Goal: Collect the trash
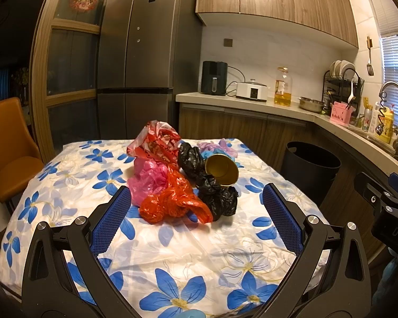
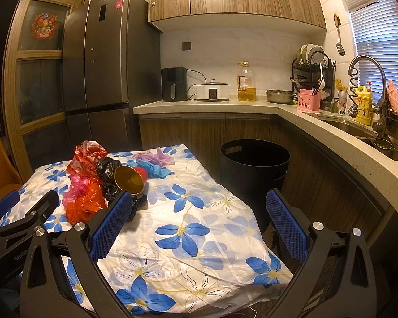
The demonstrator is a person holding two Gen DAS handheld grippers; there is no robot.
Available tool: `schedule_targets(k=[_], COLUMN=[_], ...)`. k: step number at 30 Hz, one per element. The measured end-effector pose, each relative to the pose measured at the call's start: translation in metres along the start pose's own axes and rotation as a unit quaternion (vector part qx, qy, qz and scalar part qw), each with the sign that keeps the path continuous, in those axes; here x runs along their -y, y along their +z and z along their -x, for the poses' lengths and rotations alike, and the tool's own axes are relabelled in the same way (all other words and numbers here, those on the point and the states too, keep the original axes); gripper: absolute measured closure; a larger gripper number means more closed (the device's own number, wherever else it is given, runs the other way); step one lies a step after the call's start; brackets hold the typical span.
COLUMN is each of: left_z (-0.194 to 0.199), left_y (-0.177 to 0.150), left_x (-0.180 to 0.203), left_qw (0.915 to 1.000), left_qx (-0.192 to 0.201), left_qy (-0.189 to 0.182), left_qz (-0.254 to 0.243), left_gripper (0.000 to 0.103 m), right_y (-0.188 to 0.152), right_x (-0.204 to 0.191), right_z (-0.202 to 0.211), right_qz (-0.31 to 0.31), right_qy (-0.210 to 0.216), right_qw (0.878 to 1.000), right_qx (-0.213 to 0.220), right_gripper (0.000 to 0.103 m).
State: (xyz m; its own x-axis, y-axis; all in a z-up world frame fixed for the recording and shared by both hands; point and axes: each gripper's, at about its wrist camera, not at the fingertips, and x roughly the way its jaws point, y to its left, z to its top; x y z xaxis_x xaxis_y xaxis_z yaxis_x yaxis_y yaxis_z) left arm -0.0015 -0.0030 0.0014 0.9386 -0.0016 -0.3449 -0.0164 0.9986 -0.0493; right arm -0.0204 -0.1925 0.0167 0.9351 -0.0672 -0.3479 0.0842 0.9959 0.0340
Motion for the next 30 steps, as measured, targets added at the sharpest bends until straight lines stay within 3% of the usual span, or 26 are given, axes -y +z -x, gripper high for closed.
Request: schedule_targets(k=[30], left_z=[-0.0011], left_y=[-0.001], left_x=[-0.0011], left_qw=[1.0], left_qx=[0.0], left_qy=[-0.001], left_qz=[0.003], left_gripper=[0.006], right_y=[0.0031], right_x=[0.0005], right_z=[0.0034], right_qz=[-0.001], right_qy=[0.0], right_qw=[1.0], right_qx=[0.001], right_gripper=[0.005])
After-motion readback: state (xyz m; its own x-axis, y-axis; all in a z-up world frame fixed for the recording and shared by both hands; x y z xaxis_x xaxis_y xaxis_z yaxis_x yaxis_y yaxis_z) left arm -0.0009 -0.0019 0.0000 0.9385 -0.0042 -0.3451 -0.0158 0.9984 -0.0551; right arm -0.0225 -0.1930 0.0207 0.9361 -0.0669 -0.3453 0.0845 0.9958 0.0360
